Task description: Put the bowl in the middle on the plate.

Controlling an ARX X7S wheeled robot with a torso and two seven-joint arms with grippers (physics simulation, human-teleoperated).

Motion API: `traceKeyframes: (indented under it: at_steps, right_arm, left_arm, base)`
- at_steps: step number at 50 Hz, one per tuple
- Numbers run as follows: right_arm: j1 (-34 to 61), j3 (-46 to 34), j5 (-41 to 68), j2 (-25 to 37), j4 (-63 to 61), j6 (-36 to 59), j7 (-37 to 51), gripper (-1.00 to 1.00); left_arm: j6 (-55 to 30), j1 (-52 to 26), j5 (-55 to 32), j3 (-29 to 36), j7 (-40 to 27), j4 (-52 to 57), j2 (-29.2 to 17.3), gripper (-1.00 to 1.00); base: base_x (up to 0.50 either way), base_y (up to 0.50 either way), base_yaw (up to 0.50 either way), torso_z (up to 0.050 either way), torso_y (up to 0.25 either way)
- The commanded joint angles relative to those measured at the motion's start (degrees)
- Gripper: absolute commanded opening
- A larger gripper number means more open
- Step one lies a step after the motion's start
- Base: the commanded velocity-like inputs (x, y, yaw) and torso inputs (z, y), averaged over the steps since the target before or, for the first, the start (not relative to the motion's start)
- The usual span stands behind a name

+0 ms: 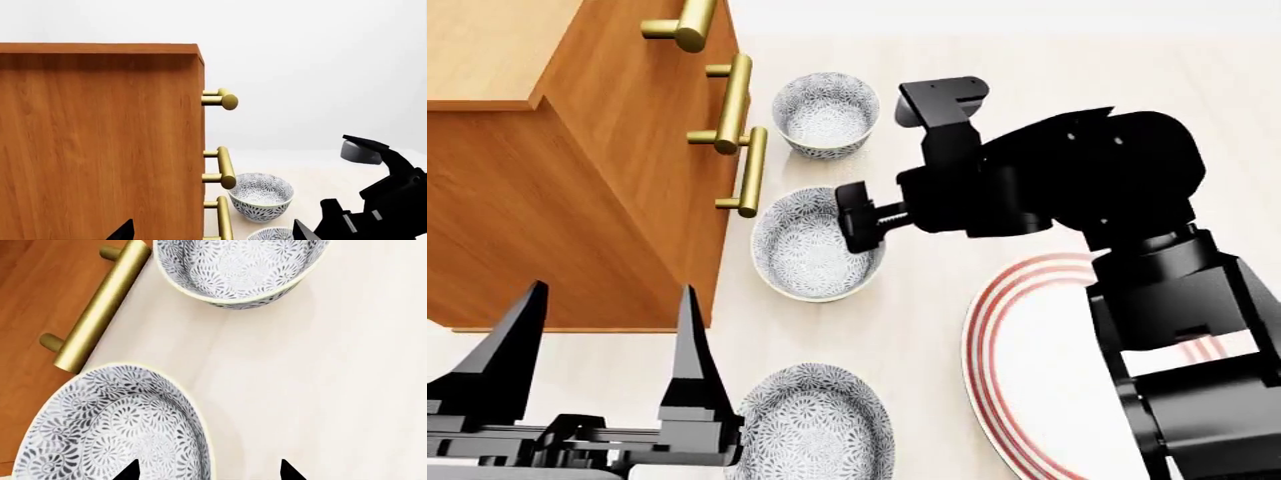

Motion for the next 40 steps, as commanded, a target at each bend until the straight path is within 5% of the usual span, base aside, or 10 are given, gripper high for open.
traceKeyframes:
  at_steps: [1, 37, 38, 40]
  right_arm:
    - [1.2, -3.1, -2.1, -1.5, 6.3, -2.9, -3.1, 1.0]
    - [-2.5, -8.4, -3.0, -3.4, 8.5, -6.9, -7.2, 1.0]
    - [-2.4, -8.5, -3.0, -3.3, 8.4, -7.0, -7.2, -1.0]
    - [-2.4, -8.7, -2.8, -3.1, 7.7, -6.7, -7.4, -1.0]
  left_arm:
    - [0.1, -0.1, 0.0, 0.2, 0.1, -0.6, 0.1, 1.0]
    - [0.6, 0.0, 0.2, 0.2, -0.3, -0.6, 0.1, 1.0]
    - [0.5, 0.0, 0.1, 0.2, -0.3, -0.6, 0.1, 1.0]
    - [0.5, 0.0, 0.1, 0.2, -0.3, -0.7, 0.1, 1.0]
  base:
    - [0.0, 0.0, 0.0, 0.0, 0.0]
    - [0.0, 0.0, 0.0, 0.0, 0.0]
    - [0.0, 0.0, 0.0, 0.0, 0.0]
    - [0.0, 0.0, 0.0, 0.0, 0.0]
